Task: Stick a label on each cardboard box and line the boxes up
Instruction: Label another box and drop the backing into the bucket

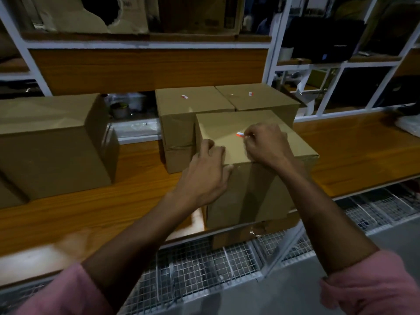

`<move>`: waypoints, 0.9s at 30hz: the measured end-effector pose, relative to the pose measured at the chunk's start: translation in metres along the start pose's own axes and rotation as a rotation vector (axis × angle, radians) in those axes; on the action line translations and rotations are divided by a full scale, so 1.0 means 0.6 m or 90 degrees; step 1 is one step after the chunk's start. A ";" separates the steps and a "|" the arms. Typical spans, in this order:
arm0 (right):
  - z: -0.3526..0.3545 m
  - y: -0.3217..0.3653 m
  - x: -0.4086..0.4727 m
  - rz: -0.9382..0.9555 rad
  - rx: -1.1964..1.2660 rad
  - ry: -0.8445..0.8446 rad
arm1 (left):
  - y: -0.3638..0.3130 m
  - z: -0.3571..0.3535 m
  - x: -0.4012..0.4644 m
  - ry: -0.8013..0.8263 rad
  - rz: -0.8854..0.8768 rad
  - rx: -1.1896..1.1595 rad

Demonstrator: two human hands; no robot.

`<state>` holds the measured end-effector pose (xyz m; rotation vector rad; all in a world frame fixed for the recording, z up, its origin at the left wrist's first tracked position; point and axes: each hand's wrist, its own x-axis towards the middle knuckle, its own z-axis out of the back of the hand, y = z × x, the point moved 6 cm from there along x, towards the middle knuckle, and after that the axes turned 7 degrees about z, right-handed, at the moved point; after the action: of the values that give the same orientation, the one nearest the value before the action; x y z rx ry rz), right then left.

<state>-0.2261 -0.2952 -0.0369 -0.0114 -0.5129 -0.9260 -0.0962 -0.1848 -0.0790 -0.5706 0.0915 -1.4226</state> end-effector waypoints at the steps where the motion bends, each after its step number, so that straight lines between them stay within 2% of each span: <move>1: 0.001 -0.008 0.001 0.002 -0.005 0.012 | -0.005 0.000 0.007 -0.018 0.030 -0.010; 4: 0.000 -0.030 -0.002 -0.012 -0.021 0.065 | -0.016 -0.001 0.028 -0.064 0.098 -0.017; 8: -0.006 -0.057 -0.006 -0.051 0.003 0.137 | -0.016 -0.007 0.037 -0.098 0.120 -0.096; 13: -0.008 -0.023 -0.004 -0.044 0.005 0.156 | 0.000 0.000 0.013 -0.165 0.140 -0.184; 19: -0.043 0.108 -0.012 -0.004 0.008 0.155 | 0.088 0.070 -0.055 -0.254 0.224 -0.163; 27: -0.100 0.374 -0.029 0.072 0.021 0.151 | 0.276 0.213 -0.190 -0.304 0.264 -0.129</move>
<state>-0.0378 -0.1584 -0.0509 0.0967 -0.3038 -0.7954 0.0847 -0.0299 -0.0702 -0.9848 -0.0283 -0.8538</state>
